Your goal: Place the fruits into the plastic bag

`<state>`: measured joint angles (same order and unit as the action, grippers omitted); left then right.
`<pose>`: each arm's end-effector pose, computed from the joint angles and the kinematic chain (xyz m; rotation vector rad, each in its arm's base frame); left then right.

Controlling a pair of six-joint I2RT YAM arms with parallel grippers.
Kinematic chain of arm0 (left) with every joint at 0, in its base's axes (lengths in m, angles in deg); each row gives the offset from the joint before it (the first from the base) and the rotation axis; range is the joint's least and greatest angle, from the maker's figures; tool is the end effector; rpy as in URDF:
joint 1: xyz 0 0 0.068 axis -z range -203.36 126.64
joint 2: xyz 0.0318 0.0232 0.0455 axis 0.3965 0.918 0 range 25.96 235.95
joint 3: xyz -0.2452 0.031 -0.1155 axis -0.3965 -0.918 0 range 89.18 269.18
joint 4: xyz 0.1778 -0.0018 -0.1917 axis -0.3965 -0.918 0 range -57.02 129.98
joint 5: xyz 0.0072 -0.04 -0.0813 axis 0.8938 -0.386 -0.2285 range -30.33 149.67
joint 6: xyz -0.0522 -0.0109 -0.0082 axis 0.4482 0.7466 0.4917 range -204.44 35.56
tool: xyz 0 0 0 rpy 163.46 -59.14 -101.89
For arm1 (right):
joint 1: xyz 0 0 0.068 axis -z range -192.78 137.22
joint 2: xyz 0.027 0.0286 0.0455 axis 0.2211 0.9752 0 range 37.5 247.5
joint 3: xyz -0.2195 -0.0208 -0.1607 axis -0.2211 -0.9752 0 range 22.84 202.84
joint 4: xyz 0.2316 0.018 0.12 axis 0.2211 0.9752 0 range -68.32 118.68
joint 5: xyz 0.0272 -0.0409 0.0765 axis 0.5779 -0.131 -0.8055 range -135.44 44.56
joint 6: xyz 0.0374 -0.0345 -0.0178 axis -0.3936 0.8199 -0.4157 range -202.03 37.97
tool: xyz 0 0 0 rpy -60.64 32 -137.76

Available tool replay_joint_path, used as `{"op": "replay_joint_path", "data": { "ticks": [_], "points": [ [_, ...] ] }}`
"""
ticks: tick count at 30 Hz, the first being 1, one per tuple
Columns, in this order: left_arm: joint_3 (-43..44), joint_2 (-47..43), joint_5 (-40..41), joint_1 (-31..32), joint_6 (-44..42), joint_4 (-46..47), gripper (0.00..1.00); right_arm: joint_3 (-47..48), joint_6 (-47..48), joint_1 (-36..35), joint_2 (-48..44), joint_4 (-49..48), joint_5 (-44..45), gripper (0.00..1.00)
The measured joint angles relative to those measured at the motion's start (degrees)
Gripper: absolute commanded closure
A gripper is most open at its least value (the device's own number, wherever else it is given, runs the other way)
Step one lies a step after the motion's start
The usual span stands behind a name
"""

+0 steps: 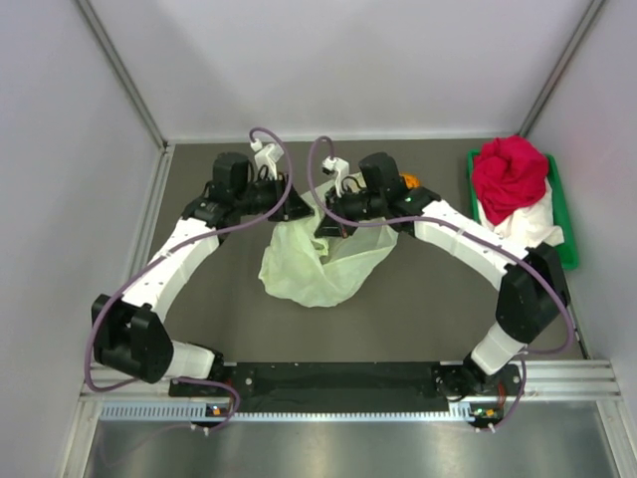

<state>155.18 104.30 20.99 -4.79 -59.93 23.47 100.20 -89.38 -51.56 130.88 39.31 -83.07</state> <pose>0.2849 -0.1190 0.3291 0.3279 2.1327 -1.1480 0.2770 0.2504 0.3105 -0.9890 2.0229 1.1591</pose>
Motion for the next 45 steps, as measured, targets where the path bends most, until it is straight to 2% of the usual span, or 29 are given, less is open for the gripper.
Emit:
{"op": "replay_joint_path", "data": {
  "ticks": [1,5,8,11,14,18,20,27,38,45],
  "points": [
    [0.85,0.24,0.98,0.02,-0.72,-1.09,0.35,0.04,-0.48,0.02,-0.07,0.37,-0.28,1.00],
    [5.49,0.00,7.06,0.07,-4.04,-4.79,0.18,6.16,-4.83,0.96,-0.11,9.49,-0.42,1.00],
    [8.15,-2.71,12.59,0.50,-5.79,-4.72,0.15,13.51,-8.41,1.49,-0.11,14.29,0.13,1.00],
    [9.66,-7.43,16.92,2.19,-6.25,-4.09,0.15,21.70,-14.25,1.90,0.17,18.40,0.59,1.00],
    [11.37,-10.82,21.11,7.67,-6.10,-2.95,0.16,25.90,-18.95,2.19,1.38,21.20,0.44,1.00],
    [11.50,-11.91,26.91,19.71,-6.01,-0.37,0.21,25.94,-24.79,2.34,3.69,22.53,0.22,1.00],
    [10.10,-11.78,29.46,22.56,-5.60,0.09,0.21,24.02,-28.30,2.56,4.31,21.79,0.02,1.00],
    [3.96,-13.20,39.47,23.71,-4.07,-0.28,0.23,18.91,-37.53,3.89,4.33,18.14,0.24,1.00],
    [-1.33,-14.95,42.12,26.29,-1.27,-0.07,0.24,18.58,-45.59,6.10,4.79,10.75,0.26,1.00],
    [-2.03,-10.45,45.07,26.27,-2.16,1.64,0.31,18.58,-47.67,6.23,5.11,9.64,-0.15,1.00]
  ]
}}
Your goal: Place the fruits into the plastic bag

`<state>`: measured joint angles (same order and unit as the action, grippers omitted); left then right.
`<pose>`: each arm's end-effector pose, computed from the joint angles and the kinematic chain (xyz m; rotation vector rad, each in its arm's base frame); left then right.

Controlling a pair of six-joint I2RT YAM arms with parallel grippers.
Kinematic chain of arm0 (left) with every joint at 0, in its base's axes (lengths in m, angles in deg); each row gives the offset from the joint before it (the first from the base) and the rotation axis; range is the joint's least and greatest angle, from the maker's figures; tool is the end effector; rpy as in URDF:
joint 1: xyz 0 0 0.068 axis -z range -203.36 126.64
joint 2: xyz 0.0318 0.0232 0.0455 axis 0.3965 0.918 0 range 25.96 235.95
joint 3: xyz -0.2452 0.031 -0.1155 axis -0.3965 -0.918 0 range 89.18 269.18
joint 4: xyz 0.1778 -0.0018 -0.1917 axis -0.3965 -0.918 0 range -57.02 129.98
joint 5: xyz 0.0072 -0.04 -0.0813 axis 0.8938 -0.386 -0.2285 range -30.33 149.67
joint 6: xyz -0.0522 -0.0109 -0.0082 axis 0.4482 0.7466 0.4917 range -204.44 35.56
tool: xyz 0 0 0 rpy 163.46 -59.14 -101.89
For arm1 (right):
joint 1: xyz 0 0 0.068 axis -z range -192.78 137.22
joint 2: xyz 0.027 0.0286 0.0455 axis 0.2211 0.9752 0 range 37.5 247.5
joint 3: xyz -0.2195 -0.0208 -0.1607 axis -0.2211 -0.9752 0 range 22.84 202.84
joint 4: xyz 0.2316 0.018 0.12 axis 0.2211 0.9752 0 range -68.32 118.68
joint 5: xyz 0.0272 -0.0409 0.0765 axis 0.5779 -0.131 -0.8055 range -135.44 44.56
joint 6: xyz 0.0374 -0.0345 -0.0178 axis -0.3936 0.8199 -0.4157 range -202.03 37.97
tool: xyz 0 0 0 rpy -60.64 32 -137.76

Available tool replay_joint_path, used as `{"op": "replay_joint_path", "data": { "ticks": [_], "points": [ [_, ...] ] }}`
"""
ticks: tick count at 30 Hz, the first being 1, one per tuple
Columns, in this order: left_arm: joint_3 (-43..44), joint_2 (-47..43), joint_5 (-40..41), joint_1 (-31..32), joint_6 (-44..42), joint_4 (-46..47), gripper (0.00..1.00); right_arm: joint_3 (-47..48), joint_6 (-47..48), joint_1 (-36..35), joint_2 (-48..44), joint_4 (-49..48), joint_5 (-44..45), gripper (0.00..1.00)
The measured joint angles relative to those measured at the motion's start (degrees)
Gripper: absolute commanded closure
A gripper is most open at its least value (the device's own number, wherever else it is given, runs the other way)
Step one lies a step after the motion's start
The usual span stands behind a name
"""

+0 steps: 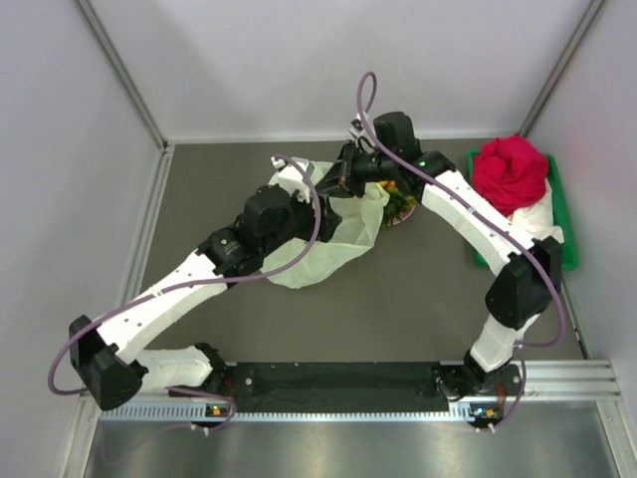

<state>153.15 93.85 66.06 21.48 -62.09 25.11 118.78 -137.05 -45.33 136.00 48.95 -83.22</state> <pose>0.1962 -0.1894 0.3659 0.3046 1.9332 -0.6838 0.3214 0.2310 0.3728 0.0010 2.3999 1.5249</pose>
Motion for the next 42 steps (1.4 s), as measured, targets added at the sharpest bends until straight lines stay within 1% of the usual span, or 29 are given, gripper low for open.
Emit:
{"op": "replay_joint_path", "data": {
  "ticks": [3,4,6,7,8,10,11,12,14,15,16,18,22,26,30,33,37,41,42],
  "points": [
    [0.00,1.55,1.64,0.00,-0.96,1.01,0.39,0.00,-0.35,0.00,0.00,-0.26,-0.24,1.00],
    [0.00,1.97,2.14,0.00,-1.42,1.66,0.50,0.00,-0.37,0.00,0.00,-0.35,-0.39,1.00],
    [0.13,2.78,2.80,0.00,-1.88,2.32,0.62,0.00,-0.57,0.00,0.00,-0.48,-0.63,1.00],
    [0.48,3.54,3.39,0.00,-2.51,2.34,0.77,-0.02,-0.57,0.00,0.00,-0.52,-0.70,1.00],
    [0.74,4.11,3.72,0.00,-2.69,2.43,0.85,-0.02,-0.57,0.00,0.00,-0.55,-0.68,1.00],
    [0.98,5.03,4.85,0.00,-3.10,2.36,1.00,-0.37,-0.59,0.00,0.00,-0.85,-0.68,0.93],
    [0.98,5.09,5.33,0.00,-3.28,1.95,1.00,-0.70,-0.59,0.04,0.00,-1.07,-0.68,0.88],
    [0.98,5.07,5.68,0.00,-3.28,1.66,1.00,-1.05,-0.72,0.07,0.00,-1.09,-0.66,0.73],
    [0.98,4.57,6.82,0.00,-3.61,1.03,1.00,-1.68,-0.76,0.20,0.00,-1.11,-0.63,0.59],
    [0.98,4.09,7.30,0.00,-3.63,0.46,1.00,-1.92,-0.76,0.33,0.00,-1.11,-0.59,0.49],
    [0.96,3.43,7.85,0.00,-3.63,-0.15,1.00,-2.27,-0.59,0.48,-0.02,-1.36,-0.46,0.46],
    [0.96,1.40,8.79,0.00,-3.58,-1.97,1.00,-3.17,-0.07,1.09,-0.20,-1.81,0.24,0.43],
    [0.94,-5.29,9.60,-0.02,-2.54,-5.49,1.00,-8.04,1.36,2.40,-2.78,-3.43,3.06,0.43],
    [0.61,-11.56,9.55,0.00,-0.20,-8.02,1.00,-13.53,3.61,2.71,-6.51,-4.90,6.64,0.47],
    [-1.05,-14.93,9.07,0.00,2.27,-9.53,1.00,-14.08,8.68,1.55,-6.34,-4.35,10.21,0.49],
    [-2.25,-15.65,7.80,0.00,3.52,-11.02,1.00,-11.89,12.83,-1.09,-3.48,-3.23,13.03,0.52],
    [-2.64,-15.69,6.32,0.00,4.66,-12.41,1.00,-8.24,16.61,-5.25,3.23,-3.26,14.86,0.52],
    [-2.86,-16.41,5.46,0.00,5.79,-12.31,1.00,-7.76,18.56,-8.76,9.81,-3.13,14.64,0.50],
    [-2.93,-16.68,5.44,0.00,6.08,-12.22,1.00,-7.87,18.71,-9.70,11.28,-3.28,14.29,0.47]
  ]
}}
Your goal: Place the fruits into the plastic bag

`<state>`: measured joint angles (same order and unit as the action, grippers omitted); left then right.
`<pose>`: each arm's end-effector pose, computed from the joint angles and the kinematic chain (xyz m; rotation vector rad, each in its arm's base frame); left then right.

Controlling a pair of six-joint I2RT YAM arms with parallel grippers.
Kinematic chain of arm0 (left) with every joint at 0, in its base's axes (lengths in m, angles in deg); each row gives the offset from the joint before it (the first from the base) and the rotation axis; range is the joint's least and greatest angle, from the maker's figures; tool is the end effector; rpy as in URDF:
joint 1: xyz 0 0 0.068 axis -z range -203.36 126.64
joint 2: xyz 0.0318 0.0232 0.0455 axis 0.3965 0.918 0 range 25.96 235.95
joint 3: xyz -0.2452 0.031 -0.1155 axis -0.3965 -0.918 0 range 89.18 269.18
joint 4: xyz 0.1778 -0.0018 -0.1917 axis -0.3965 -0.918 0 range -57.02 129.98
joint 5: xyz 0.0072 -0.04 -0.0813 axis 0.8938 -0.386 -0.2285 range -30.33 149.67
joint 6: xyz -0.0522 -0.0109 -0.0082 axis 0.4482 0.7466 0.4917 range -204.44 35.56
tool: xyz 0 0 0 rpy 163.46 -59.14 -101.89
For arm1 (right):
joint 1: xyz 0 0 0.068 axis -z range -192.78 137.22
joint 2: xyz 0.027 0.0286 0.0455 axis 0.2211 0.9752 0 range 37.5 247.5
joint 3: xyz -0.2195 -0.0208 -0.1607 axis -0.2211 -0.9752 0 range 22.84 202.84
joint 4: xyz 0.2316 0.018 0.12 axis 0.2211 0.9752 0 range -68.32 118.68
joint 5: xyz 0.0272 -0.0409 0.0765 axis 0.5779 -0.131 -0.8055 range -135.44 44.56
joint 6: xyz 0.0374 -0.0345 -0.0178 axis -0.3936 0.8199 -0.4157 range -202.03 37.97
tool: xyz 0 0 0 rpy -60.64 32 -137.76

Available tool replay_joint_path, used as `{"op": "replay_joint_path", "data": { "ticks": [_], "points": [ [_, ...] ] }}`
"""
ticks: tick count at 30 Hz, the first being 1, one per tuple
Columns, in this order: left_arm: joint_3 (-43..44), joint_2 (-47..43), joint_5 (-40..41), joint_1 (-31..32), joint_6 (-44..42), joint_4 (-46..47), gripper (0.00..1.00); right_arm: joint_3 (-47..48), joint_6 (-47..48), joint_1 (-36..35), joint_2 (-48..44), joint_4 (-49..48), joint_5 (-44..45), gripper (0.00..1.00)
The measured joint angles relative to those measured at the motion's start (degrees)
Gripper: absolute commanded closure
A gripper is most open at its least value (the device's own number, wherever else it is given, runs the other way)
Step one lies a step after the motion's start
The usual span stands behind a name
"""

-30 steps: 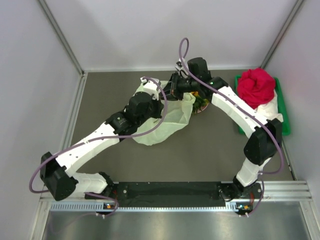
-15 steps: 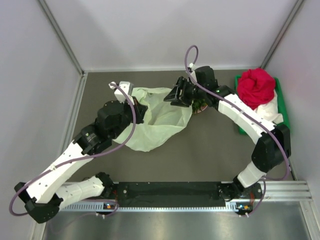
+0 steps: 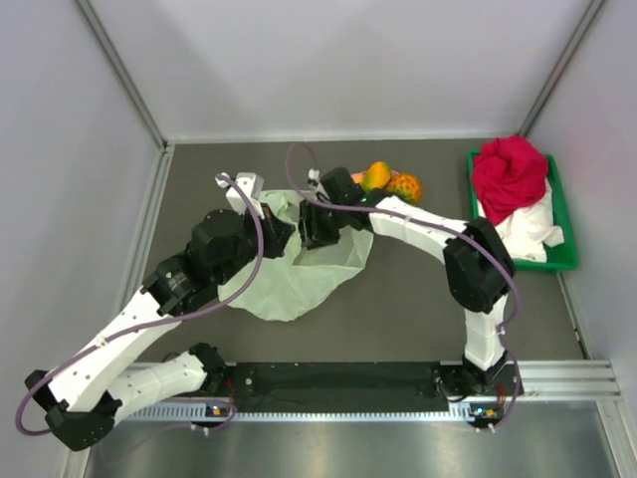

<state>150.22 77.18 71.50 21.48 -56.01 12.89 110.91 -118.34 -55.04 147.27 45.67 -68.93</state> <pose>0.1398 -0.1286 0.3878 0.1289 1.9195 -0.6832 0.3115 0.3021 0.2508 -0.3522 2.5668 1.0808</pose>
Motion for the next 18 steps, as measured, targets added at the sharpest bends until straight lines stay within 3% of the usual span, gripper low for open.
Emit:
{"op": "replay_joint_path", "data": {
  "ticks": [5,10,14,18],
  "points": [
    [-0.09,-1.27,0.33,0.00,0.81,0.17,1.00,-2.54,1.44,-3.48,2.71,0.35,0.33,0.32],
    [-0.07,-3.19,3.15,0.00,0.87,0.00,1.00,-2.62,6.95,-4.42,2.58,4.90,12.96,0.17],
    [0.52,-7.48,7.43,0.00,0.28,-1.40,1.00,-5.68,10.43,-3.50,0.52,7.08,25.29,0.16],
    [4.07,-11.45,11.17,0.00,-0.81,-4.48,1.00,-9.86,10.91,-1.09,-2.32,8.74,30.84,0.15]
  ]
}}
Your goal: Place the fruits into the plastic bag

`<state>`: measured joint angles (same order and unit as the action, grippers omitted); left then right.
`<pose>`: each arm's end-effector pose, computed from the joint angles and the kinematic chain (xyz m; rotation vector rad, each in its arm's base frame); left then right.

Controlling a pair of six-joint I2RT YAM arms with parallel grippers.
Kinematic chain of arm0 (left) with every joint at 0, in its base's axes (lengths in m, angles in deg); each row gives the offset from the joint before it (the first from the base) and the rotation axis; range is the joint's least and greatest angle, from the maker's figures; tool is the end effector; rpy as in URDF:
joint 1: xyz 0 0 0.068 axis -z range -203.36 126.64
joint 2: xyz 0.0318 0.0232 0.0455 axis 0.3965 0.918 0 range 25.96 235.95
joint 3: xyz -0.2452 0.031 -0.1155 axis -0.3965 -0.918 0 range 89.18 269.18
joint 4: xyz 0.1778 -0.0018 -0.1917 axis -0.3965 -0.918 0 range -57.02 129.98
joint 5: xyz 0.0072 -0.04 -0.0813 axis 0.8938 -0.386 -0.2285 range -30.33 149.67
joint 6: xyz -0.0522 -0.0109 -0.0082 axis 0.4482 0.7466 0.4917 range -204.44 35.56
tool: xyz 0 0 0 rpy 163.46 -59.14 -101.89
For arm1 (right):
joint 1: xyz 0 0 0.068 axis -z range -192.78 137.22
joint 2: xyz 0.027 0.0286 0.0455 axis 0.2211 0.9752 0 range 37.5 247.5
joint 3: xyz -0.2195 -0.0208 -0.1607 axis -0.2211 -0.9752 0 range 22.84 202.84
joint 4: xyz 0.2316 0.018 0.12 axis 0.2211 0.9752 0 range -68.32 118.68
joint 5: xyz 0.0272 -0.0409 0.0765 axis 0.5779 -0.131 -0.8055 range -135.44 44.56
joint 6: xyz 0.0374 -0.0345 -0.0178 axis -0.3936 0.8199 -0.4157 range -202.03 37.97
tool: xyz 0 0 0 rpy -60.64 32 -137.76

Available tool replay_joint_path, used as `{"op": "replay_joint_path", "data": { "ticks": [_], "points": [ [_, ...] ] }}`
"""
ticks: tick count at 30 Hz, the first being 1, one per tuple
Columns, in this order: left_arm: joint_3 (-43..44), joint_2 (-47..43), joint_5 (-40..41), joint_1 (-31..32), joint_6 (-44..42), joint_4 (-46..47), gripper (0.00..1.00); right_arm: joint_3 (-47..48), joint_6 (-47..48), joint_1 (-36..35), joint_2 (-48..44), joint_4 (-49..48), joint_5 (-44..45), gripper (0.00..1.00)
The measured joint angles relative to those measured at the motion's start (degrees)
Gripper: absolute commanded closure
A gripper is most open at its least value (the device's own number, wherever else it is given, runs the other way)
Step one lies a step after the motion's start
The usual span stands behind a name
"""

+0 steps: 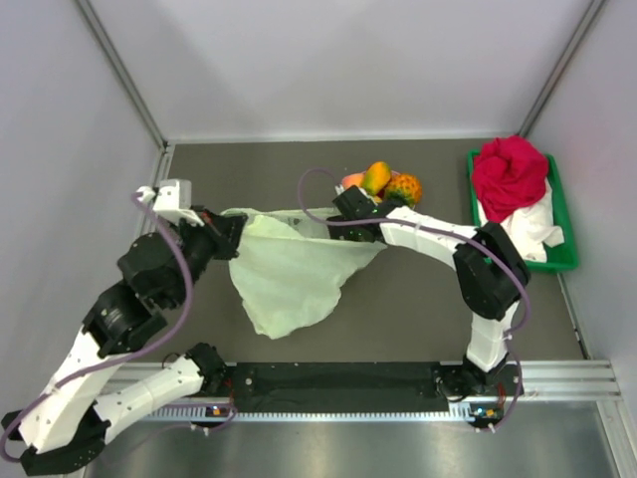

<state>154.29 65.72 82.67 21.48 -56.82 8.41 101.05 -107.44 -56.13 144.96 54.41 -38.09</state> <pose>0.0942 -0.0739 0.4298 -0.0517 1.7076 -0.6150 0.2895 0.2669 0.2015 -0.3723 2.6317 0.2333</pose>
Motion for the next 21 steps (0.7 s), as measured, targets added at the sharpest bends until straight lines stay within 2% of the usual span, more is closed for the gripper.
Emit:
{"op": "replay_joint_path", "data": {
  "ticks": [3,10,15,21],
  "points": [
    [3.04,-1.40,1.16,0.15,-0.83,-3.28,1.00,-2.16,0.35,2.32,-2.80,0.42,2.71,0.14],
    [3.17,-0.26,0.09,0.24,-2.10,-4.46,1.00,-3.34,0.35,4.87,-8.98,0.72,3.52,0.15],
    [3.15,7.37,-6.16,0.15,-2.49,-1.33,1.00,-4.28,0.26,5.35,-13.38,0.57,-2.64,0.15],
    [0.50,16.72,-10.29,0.11,-3.98,2.25,1.00,-6.27,0.04,5.35,-19.10,-2.05,-14.71,0.15]
  ]
}}
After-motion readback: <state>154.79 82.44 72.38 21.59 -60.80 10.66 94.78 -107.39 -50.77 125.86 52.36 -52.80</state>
